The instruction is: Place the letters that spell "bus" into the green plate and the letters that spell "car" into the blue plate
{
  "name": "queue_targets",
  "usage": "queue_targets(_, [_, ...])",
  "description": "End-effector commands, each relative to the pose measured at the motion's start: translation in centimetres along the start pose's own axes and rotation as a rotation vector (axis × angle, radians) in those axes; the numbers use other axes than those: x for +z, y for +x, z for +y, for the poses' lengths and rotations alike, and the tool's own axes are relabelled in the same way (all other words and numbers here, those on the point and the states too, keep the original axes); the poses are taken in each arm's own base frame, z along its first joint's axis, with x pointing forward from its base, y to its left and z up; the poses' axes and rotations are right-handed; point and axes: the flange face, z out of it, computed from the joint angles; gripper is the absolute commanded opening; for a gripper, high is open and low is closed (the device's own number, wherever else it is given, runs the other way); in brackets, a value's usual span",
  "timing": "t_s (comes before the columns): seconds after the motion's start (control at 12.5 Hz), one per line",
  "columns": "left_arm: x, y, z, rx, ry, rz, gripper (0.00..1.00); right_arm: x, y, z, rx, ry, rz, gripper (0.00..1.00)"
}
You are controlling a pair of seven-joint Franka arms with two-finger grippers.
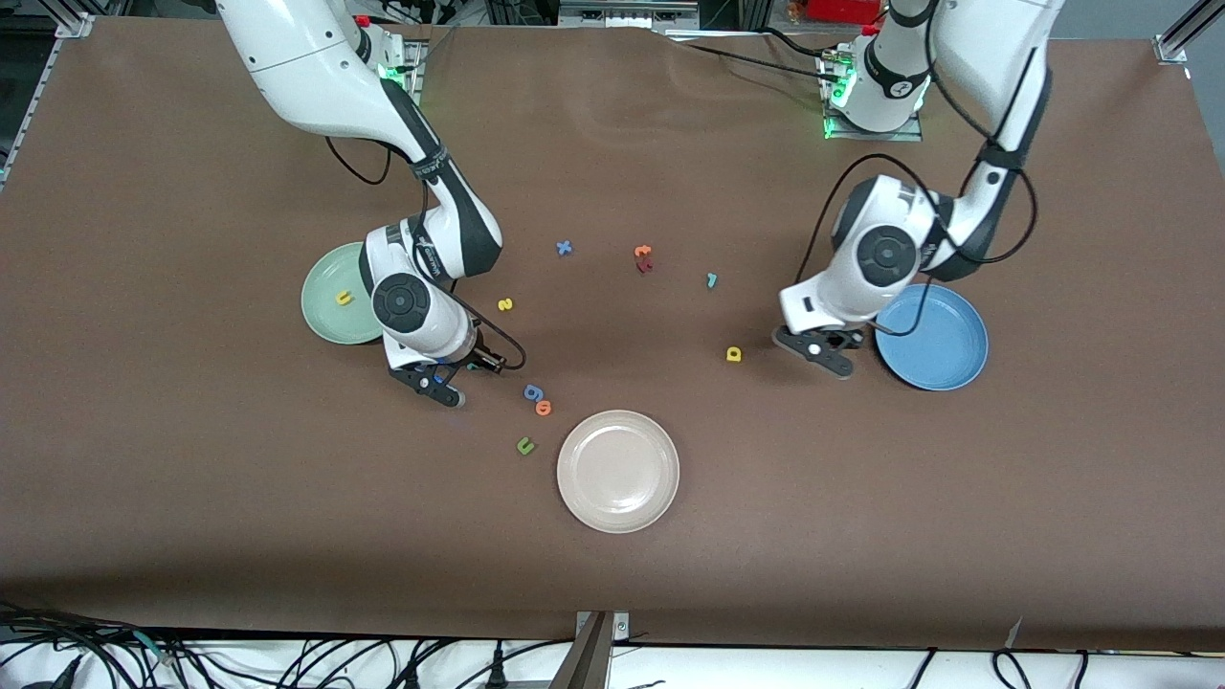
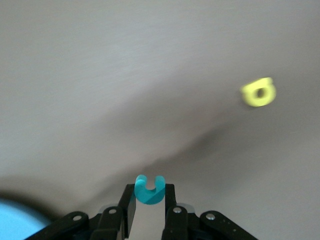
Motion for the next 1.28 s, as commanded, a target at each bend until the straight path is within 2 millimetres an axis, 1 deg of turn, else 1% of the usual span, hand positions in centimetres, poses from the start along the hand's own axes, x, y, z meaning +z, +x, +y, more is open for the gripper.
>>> queue_targets(0.0, [-0.4, -1.7, -4.3, -0.019, -0.002, -0.018, 0.19, 0.2, 0.2, -0.2, 0.003, -0.003, 0.003, 0.27])
queue_targets(0.08, [-0.4, -2.5, -6.6, -0.039, 0.001, -0.022, 0.19, 0.2, 0.2, -0.2, 0.003, -0.003, 0.003, 0.19])
queue_targets(0.16, [-0.1, -3.3, -8.4, -0.066, -0.003, -0.048, 0.20, 0.0, 0.2, -0.3, 0.000, -0.002, 0.004, 0.13])
queue_targets(0.24, [0.0, -4.2, -10.1, -0.095, -0.006, -0.065, 0.20, -0.6, 0.4, -0.4, -0.007, 0.004, 0.008, 0.13])
queue_targets(0.32, [0.0, -4.8, -11.0, -0.108, -0.012, -0.082, 0.20, -1.1, 0.5, -0.2, -0.009, -0.002, 0.003, 0.13])
queue_targets(0.4, [0.2, -5.6, -12.0, -0.125, -0.020, -0.090, 0.21, -2.3, 0.3, 0.2, -0.033, -0.025, -0.018, 0.13])
queue_targets(0.48, [0.3, -6.1, -12.9, -0.147, -0.022, -0.093, 0.26, -3.4, 0.9, 1.3, -0.069, -0.055, -0.040, 0.13])
queue_targets(0.56, [0.6, -6.7, -13.9, -0.165, -0.024, -0.098, 0.28, -4.3, 1.5, 2.7, -0.106, -0.087, -0.067, 0.13])
queue_targets(0.64, [0.8, -7.0, -14.2, -0.173, -0.027, -0.102, 0.32, -5.3, 1.7, 4.0, -0.133, -0.115, -0.098, 0.13])
queue_targets(0.72, [0.8, -7.2, -14.3, -0.177, -0.027, -0.104, 0.54, -6.3, 1.7, 5.4, -0.152, -0.129, -0.116, 0.13])
queue_targets(0.8, [0.7, -7.1, -14.2, -0.176, -0.027, -0.102, 0.97, -6.7, 1.6, 6.9, -0.175, -0.145, -0.141, 0.13])
queue_targets(0.88, [0.5, -7.1, -14.2, -0.173, -0.025, -0.100, 1.00, -7.0, 1.2, 8.7, -0.190, -0.151, -0.158, 0.13])
queue_targets(0.96, [0.2, -6.9, -14.0, -0.164, -0.023, -0.095, 1.00, -7.0, 1.0, 10.9, -0.210, -0.157, -0.176, 0.13])
queue_targets(1.04, [-0.1, -6.3, -13.1, -0.148, -0.021, -0.087, 1.00, -6.7, 0.5, 13.1, -0.230, -0.160, -0.194, 0.13])
queue_targets(1.12, [-0.5, -5.1, -10.8, -0.103, -0.016, -0.079, 1.00, -6.3, 0.3, 14.8, -0.235, -0.161, -0.206, 0.13])
queue_targets(1.2, [-0.8, -3.8, -8.0, -0.058, -0.012, -0.072, 1.00, -5.8, 0.4, 16.3, -0.247, -0.166, -0.221, 0.13])
